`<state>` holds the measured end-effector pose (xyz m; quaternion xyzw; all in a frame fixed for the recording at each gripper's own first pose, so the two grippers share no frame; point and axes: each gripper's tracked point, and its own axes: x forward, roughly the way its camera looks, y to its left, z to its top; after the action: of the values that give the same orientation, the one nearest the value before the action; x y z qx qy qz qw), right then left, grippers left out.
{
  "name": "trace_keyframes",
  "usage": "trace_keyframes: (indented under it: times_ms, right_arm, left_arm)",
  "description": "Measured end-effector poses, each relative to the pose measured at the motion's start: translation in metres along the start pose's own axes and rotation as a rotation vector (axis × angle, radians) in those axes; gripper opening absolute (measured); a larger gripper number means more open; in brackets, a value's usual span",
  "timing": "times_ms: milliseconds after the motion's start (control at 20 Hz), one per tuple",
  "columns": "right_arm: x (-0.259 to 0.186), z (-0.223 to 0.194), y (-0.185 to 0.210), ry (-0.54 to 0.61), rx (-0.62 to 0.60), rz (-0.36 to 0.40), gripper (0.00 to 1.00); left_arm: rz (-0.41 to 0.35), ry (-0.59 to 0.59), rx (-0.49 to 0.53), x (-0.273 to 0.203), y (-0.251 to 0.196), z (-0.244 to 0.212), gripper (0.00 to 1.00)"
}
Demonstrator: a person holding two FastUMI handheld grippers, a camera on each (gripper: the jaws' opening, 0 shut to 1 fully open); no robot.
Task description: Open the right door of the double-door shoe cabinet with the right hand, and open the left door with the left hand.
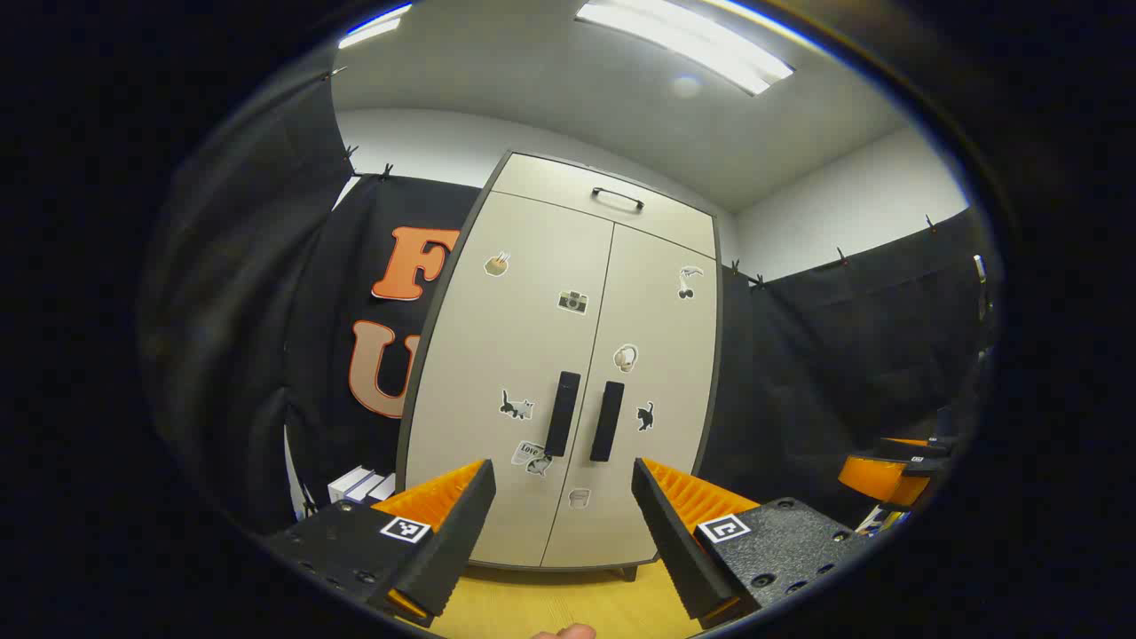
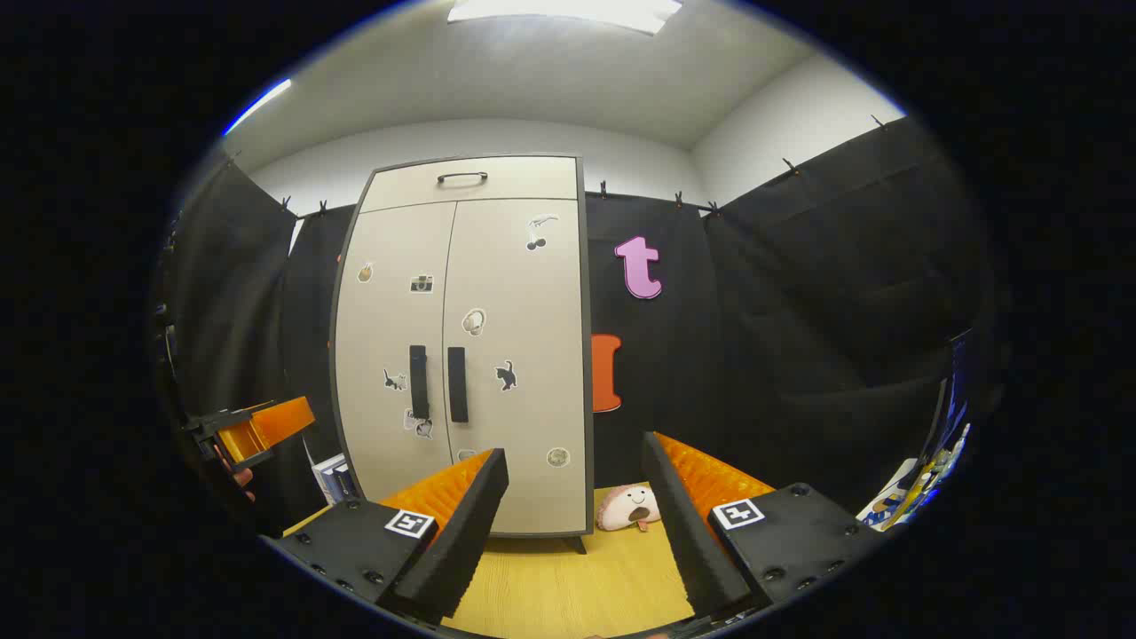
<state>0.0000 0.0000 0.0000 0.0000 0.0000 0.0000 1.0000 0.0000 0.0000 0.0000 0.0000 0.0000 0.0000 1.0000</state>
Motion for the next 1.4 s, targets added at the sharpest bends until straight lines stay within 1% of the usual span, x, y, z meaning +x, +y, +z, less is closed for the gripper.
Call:
trace_keyframes:
  times_ms: [50,100,150,400,450,550,600,650,700,750,850,900,950,1000,1050,1100,1150,1200,1250,1300,1350,1400]
  right_arm:
    - [0.001,-0.001,0.000,0.001,0.000,0.001,0.94]
    - [0.004,0.000,0.000,0.000,0.002,0.002,0.98]
    - [0.006,-0.001,0.001,-0.001,0.005,0.004,0.94]
    - [0.010,-0.005,0.002,0.009,0.013,0.016,0.94]
    - [0.011,-0.004,0.003,0.007,0.015,0.018,0.98]
    - [0.012,-0.004,0.004,0.007,0.017,0.022,0.98]
    - [0.011,-0.004,0.004,0.006,0.018,0.024,0.94]
    - [0.010,-0.003,0.004,0.005,0.019,0.022,0.98]
    - [0.011,-0.002,0.004,0.003,0.019,0.020,0.98]
    - [0.011,-0.002,0.004,0.001,0.020,0.017,0.94]
    - [0.010,-0.004,0.003,0.013,0.018,0.013,0.94]
    - [0.011,-0.005,0.004,0.022,0.018,0.015,0.98]
    - [0.013,-0.005,0.006,0.027,0.019,0.020,0.98]
    - [0.014,-0.005,0.008,0.030,0.021,0.023,0.94]
    - [0.016,-0.004,0.009,0.030,0.023,0.028,0.94]
    - [0.019,-0.002,0.013,0.025,0.024,0.040,0.94]
    - [0.024,0.006,0.020,0.012,0.026,0.066,0.98]
    - [0.031,0.014,0.028,-0.002,0.029,0.095,0.94]
    - [0.038,0.022,0.034,-0.013,0.031,0.116,0.98]
    - [0.046,0.031,0.040,-0.027,0.030,0.137,0.98]
    - [0.056,0.042,0.046,-0.044,0.026,0.155,0.98]
    - [0.067,0.051,0.054,-0.054,0.025,0.174,0.98]
  left_arm:
    - [0.001,0.002,0.003,0.001,0.000,0.000,0.94]
    - [0.002,0.003,0.007,0.001,0.000,-0.001,0.94]
    - [0.004,0.004,0.012,0.001,0.000,-0.001,0.94]
    - [0.025,0.002,0.033,0.004,0.004,0.000,0.94]
    - [0.028,-0.002,0.034,0.003,0.005,0.001,0.94]
    - [0.030,-0.006,0.027,0.004,0.004,0.002,0.94]
    - [0.029,-0.006,0.022,0.003,0.004,0.003,0.94]
    - [0.030,-0.006,0.018,0.003,0.004,0.002,0.94]
    - [0.029,-0.005,0.016,0.003,0.005,0.002,0.94]
    - [0.030,-0.004,0.016,0.002,0.005,0.002,0.94]
    - [0.032,-0.004,0.019,0.002,0.007,0.001,0.94]
    - [0.035,-0.004,0.021,0.001,0.008,0.000,0.94]
    - [0.037,-0.004,0.022,0.000,0.009,0.000,0.94]
    - [0.040,-0.004,0.022,0.000,0.011,-0.001,0.94]
    - [0.043,-0.004,0.022,-0.001,0.012,-0.001,0.94]
    - [0.045,-0.006,0.020,-0.001,0.013,-0.002,0.94]
    - [0.045,-0.007,0.020,-0.002,0.014,-0.002,0.94]
    - [0.052,-0.004,0.024,-0.003,0.016,-0.004,0.94]
    - [0.062,-0.008,0.031,-0.005,0.019,-0.004,0.94]
    - [0.075,-0.012,0.040,-0.007,0.023,-0.004,0.94]
    - [0.086,-0.014,0.050,-0.009,0.027,-0.005,0.91]
    - [0.096,-0.009,0.059,-0.011,0.029,-0.007,0.94]
